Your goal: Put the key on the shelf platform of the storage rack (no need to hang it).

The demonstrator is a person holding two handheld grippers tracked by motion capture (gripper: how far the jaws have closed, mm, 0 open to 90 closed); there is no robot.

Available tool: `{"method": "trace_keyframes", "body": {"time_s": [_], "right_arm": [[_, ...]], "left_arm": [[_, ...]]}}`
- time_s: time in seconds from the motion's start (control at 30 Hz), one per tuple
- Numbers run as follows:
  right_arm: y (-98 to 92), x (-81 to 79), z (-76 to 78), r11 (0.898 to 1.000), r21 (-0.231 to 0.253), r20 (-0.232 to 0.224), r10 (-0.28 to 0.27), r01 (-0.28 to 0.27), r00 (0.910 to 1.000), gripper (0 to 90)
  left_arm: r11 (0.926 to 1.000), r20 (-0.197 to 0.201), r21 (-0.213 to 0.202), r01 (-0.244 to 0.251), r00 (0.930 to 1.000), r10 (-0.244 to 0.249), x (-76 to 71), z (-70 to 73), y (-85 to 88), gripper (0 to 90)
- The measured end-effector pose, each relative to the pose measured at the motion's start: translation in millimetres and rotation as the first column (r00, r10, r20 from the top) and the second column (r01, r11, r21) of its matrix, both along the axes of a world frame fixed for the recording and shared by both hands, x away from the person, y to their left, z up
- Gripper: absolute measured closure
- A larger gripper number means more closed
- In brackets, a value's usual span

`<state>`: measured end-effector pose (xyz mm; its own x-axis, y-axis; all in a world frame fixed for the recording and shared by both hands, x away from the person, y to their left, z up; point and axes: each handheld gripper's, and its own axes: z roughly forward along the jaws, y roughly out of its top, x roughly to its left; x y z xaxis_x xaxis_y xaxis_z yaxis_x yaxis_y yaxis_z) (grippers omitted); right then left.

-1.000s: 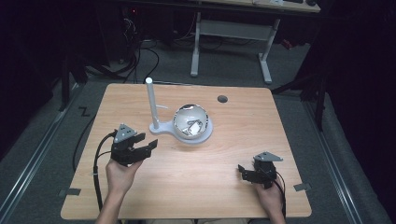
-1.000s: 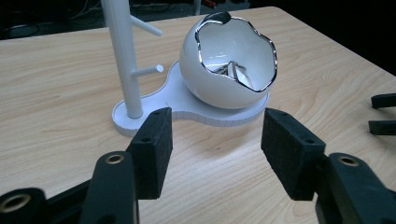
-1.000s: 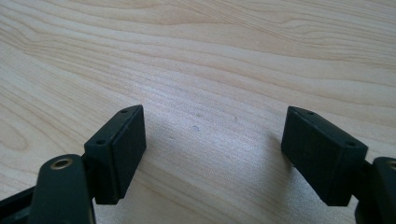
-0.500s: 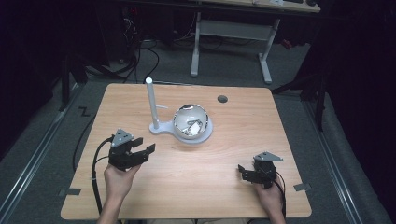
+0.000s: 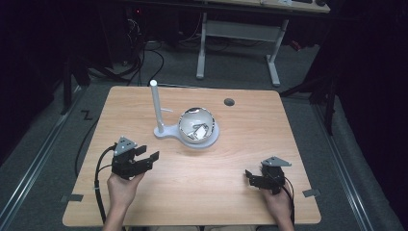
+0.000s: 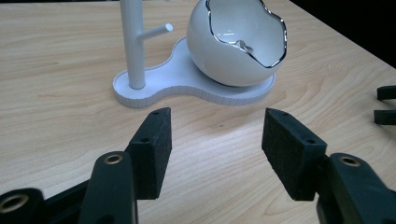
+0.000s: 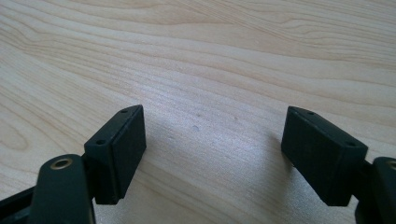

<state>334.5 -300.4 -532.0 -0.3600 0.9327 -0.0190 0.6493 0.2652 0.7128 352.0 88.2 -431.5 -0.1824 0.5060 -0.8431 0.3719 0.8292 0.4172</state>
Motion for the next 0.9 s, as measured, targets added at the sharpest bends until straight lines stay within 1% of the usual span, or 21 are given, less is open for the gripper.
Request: {"method": "trace_keyframes", "body": {"time_s": [0.03, 0.07, 0.1, 0.13, 0.17, 0.33, 0.4, 0.47, 0.5, 0.53, 0.57, 0.63, 0.67, 0.77, 0.8, 0.83, 0.87, 0.9], "right_arm": [[0.0, 0.0, 0.0, 1.000, 0.000, 0.000, 0.000, 0.000, 1.0000, 22.4], [0.0, 0.0, 0.0, 1.000, 0.000, 0.000, 0.000, 0.000, 1.0000, 22.4], [0.0, 0.0, 0.0, 1.000, 0.000, 0.000, 0.000, 0.000, 1.0000, 22.4], [0.0, 0.0, 0.0, 1.000, 0.000, 0.000, 0.000, 0.000, 1.0000, 22.4], [0.0, 0.0, 0.0, 1.000, 0.000, 0.000, 0.000, 0.000, 1.0000, 22.4], [0.0, 0.0, 0.0, 1.000, 0.000, 0.000, 0.000, 0.000, 1.0000, 22.4], [-0.1, 0.0, 0.0, 1.000, -0.001, 0.000, 0.001, -0.001, 1.0000, 22.3], [0.0, 0.0, 0.0, 1.000, 0.000, 0.000, 0.000, 0.000, 1.0000, 22.4], [0.0, 0.0, 0.0, 1.000, 0.000, 0.000, 0.000, 0.000, 1.0000, 22.4], [0.0, 0.0, 0.0, 1.000, 0.000, 0.000, 0.000, 0.000, 1.0000, 22.4], [0.0, 0.0, 0.0, 1.000, 0.000, 0.000, 0.000, 0.000, 1.0000, 22.4], [0.0, 0.0, 0.0, 1.000, 0.000, 0.000, 0.000, 0.000, 1.0000, 22.4], [0.0, 0.0, 0.0, 1.000, 0.000, 0.000, 0.000, 0.000, 1.0000, 22.4], [0.0, 0.0, 0.0, 1.000, 0.000, 0.000, 0.000, 0.000, 1.0000, 22.4], [0.0, 0.0, 0.0, 1.000, 0.000, 0.000, 0.000, 0.000, 1.0000, 22.4], [0.0, 0.0, 0.0, 1.000, 0.000, 0.000, 0.000, 0.000, 1.0000, 22.4], [-0.1, 0.0, 0.0, 1.000, -0.001, 0.000, 0.000, 0.000, 1.0000, 22.4], [0.0, 0.0, 0.0, 1.000, 0.000, 0.000, 0.000, 0.000, 1.0000, 22.4]], "left_arm": [[0.9999, -0.011, -0.008, -0.009, 0.9999, 0.009, -0.3, -0.4, -0.4, 43.2], [0.9999, -0.013, -0.013, -0.006, 0.9999, 0.006, -0.7, -1.3, -0.3, 43.3], [1.0000, -0.003, 0.000, 0.005, 1.0000, -0.005, -0.9, -3.0, 0.9, 43.2], [0.9999, -0.013, -0.011, -0.005, 0.9999, 0.004, -1.2, -3.2, 0.7, 43.2], [1.0000, -0.003, -0.001, 0.002, 1.0000, -0.002, -1.2, -4.7, 1.8, 43.2], [1.0000, -0.017, -0.008, -0.002, 0.9998, 0.002, -2.8, -8.2, 2.1, 43.4], [1.0000, -0.021, -0.005, 0.001, 0.9998, -0.001, -2.9, -10.2, 2.4, 43.4], [0.9997, -0.034, -0.021, -0.010, 0.9994, 0.009, -3.0, -11.2, 1.9, 43.3], [1.0000, -0.028, -0.008, -0.002, 0.9996, 0.001, -2.9, -12.9, 3.1, 43.3], [1.0000, -0.028, -0.008, 0.001, 0.9996, -0.001, -2.8, -14.1, 3.0, 43.3], [0.9999, -0.038, -0.014, -0.004, 0.9993, 0.004, -2.8, -14.8, 2.6, 43.2], [0.9999, -0.042, -0.010, -0.005, 0.9991, 0.005, -2.6, -17.1, 2.7, 43.0], [0.9998, -0.049, -0.019, -0.012, 0.9987, 0.011, -2.5, -17.6, 2.4, 42.9], [0.9997, -0.057, -0.022, -0.013, 0.9983, 0.012, -2.2, -20.0, 2.6, 42.5], [0.9993, -0.065, -0.029, -0.023, 0.9977, 0.021, -2.0, -20.3, 2.1, 42.4], [0.9996, -0.061, -0.020, -0.020, 0.9980, 0.019, -1.9, -21.7, 2.8, 42.3], [0.9999, -0.053, -0.012, -0.007, 0.9986, 0.006, -1.7, -23.5, 3.3, 42.3], [0.9993, -0.074, -0.025, -0.028, 0.9969, 0.026, -1.2, -23.5, 2.2, 42.3]]}}
